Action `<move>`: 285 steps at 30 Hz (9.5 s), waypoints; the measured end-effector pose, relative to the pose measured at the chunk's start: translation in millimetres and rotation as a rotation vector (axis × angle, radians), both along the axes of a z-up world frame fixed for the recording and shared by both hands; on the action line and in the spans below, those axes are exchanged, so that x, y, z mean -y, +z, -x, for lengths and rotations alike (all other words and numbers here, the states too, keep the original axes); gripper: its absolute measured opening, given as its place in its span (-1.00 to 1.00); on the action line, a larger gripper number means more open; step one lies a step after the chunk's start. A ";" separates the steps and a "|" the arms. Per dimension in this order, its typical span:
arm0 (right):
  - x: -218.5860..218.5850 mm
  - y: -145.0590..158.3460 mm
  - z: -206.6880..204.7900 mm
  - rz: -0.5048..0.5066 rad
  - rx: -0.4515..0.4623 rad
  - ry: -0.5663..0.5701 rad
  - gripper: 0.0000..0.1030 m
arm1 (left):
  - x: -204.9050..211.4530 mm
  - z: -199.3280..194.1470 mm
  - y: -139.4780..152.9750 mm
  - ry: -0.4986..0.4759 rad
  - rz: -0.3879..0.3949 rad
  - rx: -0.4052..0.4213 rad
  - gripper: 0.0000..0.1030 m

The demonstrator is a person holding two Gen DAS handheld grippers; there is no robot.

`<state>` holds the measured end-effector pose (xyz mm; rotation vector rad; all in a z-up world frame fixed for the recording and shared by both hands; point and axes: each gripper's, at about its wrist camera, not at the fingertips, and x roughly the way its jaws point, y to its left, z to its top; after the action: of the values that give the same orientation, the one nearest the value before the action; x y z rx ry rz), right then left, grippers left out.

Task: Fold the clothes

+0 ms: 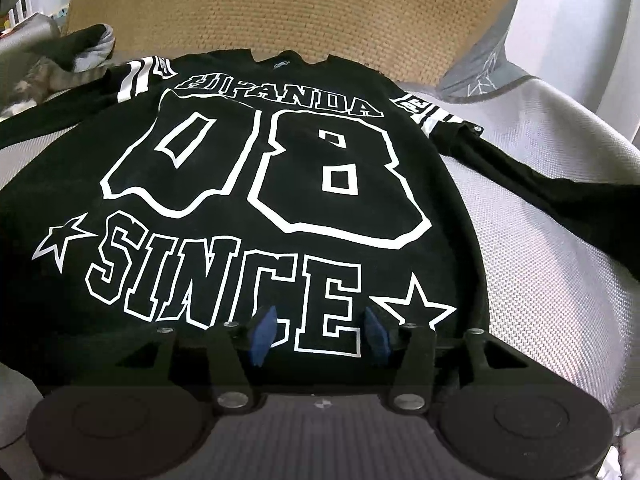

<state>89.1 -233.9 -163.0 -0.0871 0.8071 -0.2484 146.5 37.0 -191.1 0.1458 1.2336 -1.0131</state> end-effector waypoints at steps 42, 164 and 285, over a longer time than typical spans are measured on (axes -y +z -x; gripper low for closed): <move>14.4 -2.6 0.6 -0.194 0.165 0.031 0.02 | -25.4 -10.2 35.8 0.158 0.220 0.127 -0.34; -185.1 -70.5 -62.7 -0.463 -0.127 1.011 -0.82 | 47.0 -54.2 76.2 0.196 -0.453 0.823 0.37; 56.2 -6.3 -46.1 -0.268 0.484 -0.200 0.00 | 138.2 -119.4 72.0 0.240 -0.261 0.919 0.21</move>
<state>135.2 -290.1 -169.3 0.2987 0.3595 -0.3314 265.9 -101.2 -119.1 0.5819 0.5060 -0.4587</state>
